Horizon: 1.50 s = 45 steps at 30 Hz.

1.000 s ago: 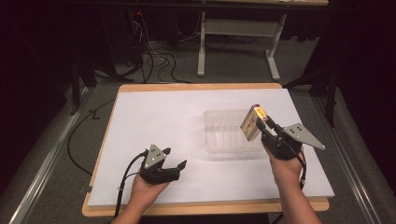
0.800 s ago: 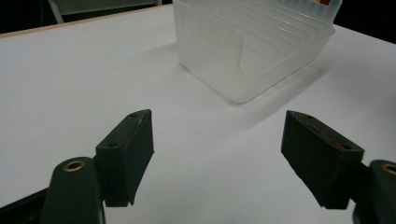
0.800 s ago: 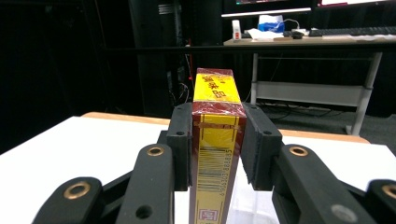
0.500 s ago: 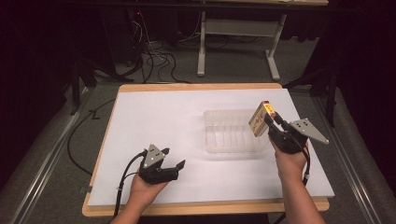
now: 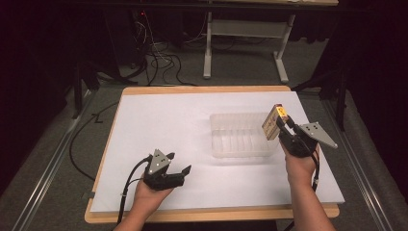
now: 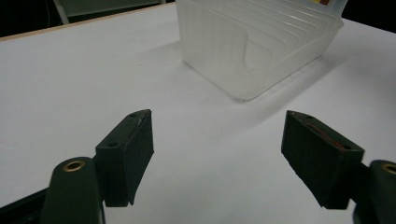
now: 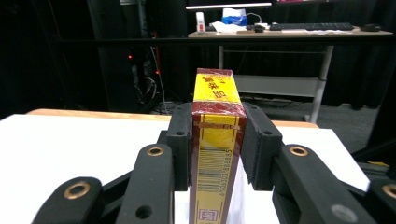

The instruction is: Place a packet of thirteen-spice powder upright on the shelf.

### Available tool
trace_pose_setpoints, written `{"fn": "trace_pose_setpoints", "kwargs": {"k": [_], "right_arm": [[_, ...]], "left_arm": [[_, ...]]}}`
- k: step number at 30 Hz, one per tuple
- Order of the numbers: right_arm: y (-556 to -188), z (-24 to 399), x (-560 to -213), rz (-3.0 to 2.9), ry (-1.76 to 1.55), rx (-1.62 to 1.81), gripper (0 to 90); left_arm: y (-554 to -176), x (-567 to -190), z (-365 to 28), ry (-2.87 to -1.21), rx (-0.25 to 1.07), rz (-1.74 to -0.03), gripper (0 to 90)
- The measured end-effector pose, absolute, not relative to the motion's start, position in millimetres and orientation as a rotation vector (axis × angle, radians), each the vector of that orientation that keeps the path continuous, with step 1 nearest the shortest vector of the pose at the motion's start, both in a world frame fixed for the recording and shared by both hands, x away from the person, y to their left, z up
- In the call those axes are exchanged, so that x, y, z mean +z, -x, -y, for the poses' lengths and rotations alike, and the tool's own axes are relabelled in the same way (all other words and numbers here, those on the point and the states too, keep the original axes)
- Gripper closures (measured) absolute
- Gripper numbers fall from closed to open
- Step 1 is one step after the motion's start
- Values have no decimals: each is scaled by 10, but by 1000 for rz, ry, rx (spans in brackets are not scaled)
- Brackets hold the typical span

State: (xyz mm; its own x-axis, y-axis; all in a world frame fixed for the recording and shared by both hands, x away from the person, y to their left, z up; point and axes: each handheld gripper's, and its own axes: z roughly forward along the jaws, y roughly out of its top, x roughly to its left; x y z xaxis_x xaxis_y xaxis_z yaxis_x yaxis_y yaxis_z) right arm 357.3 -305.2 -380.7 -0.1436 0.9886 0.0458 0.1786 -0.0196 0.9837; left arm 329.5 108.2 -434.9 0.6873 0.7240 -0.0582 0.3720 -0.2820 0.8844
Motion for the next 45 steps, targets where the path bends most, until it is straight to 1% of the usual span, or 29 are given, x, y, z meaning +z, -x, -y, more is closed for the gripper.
{"fn": "trace_pose_setpoints", "kwargs": {"k": [8,18,45], "right_arm": [[-3618,3068,-3866,-1426,-1313,1213,685],[-3677,2980,-3948,-1427,-1315,1157,685],[-3820,3006,-4232,-1502,-1390,1099,680]], "left_arm": [[-3299,-4360,-1073,-1910,436,-851,257],[-3299,-4355,-1073,-1908,442,-857,257],[-3292,-4379,-1039,-1924,432,-852,257]]}}
